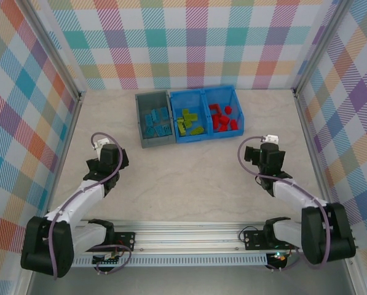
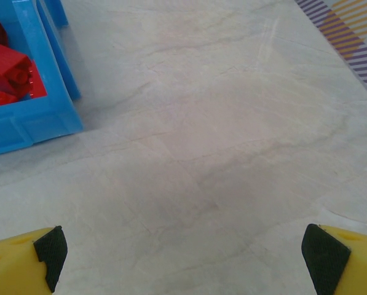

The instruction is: Sort the legos into containers by color

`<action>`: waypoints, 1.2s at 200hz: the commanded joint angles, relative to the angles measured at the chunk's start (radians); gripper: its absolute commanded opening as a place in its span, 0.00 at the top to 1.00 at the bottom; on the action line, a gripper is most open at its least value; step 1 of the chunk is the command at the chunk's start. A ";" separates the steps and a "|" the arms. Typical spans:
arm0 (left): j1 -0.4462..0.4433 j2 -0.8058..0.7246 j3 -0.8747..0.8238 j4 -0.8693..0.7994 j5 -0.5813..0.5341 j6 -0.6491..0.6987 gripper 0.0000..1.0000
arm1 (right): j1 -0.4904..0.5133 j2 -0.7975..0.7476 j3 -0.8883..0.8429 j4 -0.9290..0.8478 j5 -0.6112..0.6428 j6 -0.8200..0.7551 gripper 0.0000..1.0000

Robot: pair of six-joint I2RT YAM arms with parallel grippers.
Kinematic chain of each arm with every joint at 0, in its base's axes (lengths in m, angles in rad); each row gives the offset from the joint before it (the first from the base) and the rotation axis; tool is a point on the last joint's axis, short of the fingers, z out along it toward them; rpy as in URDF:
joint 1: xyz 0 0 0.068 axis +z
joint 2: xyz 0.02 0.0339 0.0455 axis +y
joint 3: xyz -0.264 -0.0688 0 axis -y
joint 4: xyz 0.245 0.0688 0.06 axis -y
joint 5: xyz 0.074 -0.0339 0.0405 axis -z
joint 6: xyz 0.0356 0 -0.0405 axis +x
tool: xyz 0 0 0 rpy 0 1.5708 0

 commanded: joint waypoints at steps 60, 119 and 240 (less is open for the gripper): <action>0.104 0.375 0.095 0.383 0.196 0.145 0.00 | -0.073 0.266 0.080 0.312 -0.183 -0.114 0.00; 0.158 0.370 -0.018 0.637 0.280 0.122 0.00 | -0.097 0.286 -0.082 0.619 -0.268 -0.117 0.00; 0.102 0.466 -0.078 0.845 0.311 0.210 0.00 | -0.121 0.337 -0.008 0.531 -0.245 -0.077 0.00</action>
